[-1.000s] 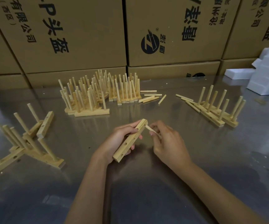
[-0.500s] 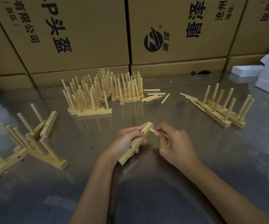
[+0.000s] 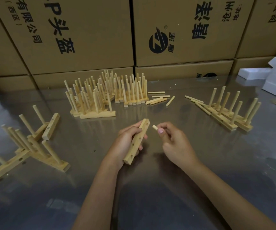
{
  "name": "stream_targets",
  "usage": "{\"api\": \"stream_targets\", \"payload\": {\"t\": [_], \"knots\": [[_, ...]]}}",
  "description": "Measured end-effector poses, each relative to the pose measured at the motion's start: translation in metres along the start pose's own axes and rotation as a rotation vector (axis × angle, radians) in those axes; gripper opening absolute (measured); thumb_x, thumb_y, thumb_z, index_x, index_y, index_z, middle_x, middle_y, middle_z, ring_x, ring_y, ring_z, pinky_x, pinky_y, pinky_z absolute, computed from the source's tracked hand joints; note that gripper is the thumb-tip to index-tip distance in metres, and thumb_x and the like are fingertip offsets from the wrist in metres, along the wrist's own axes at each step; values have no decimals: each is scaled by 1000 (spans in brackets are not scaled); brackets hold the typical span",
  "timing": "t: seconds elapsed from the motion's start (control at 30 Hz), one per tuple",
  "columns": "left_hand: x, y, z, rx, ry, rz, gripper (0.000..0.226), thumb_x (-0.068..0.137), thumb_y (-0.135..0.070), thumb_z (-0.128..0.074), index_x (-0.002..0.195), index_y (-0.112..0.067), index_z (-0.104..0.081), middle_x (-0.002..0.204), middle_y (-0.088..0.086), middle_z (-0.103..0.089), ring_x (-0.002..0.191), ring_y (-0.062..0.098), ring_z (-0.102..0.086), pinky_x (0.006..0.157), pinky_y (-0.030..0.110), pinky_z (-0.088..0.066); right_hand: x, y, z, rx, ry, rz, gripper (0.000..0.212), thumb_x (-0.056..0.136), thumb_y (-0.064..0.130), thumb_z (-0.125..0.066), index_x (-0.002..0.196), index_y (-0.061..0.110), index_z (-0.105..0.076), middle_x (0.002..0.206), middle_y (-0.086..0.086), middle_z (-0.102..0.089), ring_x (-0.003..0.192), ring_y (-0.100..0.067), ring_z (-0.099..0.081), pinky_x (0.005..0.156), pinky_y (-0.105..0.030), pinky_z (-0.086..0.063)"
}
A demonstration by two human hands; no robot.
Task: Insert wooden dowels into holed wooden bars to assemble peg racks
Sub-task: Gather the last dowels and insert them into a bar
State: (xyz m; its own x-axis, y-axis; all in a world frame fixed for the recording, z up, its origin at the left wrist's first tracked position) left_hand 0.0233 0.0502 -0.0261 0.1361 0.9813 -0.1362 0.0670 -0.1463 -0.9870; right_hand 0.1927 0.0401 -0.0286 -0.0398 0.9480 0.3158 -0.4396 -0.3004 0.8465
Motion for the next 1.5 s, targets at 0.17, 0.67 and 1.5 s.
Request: {"api": "stream_targets", "payload": {"t": [0.17,0.67,1.5], "knots": [[-2,-4,7,-208,67,48,35,100,-20,-42,129,-26,-60,80,2,-66,53,13,-50,39,20,-37,-2,9,21,128,-51,76,6,105,29,-43,99,27,-41,78,7,-73,49,-2,-53,53,-14,-39],[-8,-3,-8,-176,265,108,41,99,-17,-42,137,-16,-57,80,5,-62,54,13,-45,36,20,-36,-7,14,20,228,-234,322,12,99,7,-54,95,16,-47,96,10,-74,94,-6,-71,80,-24,-57],[2,4,-11,-163,61,59,36,101,-14,-41,131,-18,-60,74,8,-61,46,13,-47,35,21,-35,-5,3,16,274,-160,40,14,94,7,-61,87,12,-50,79,-2,-72,76,-12,-72,73,-35,-60]]}}
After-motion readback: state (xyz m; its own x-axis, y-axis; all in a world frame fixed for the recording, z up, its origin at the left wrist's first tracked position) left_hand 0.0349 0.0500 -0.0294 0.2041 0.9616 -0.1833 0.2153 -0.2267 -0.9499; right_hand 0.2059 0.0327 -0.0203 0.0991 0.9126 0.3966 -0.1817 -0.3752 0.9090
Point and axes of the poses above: each hand's wrist, its own x-axis towards the middle knuckle, its own z-axis out of the back of the hand, y = z × x, the point moved 1 cm from there along x, towards the middle knuckle
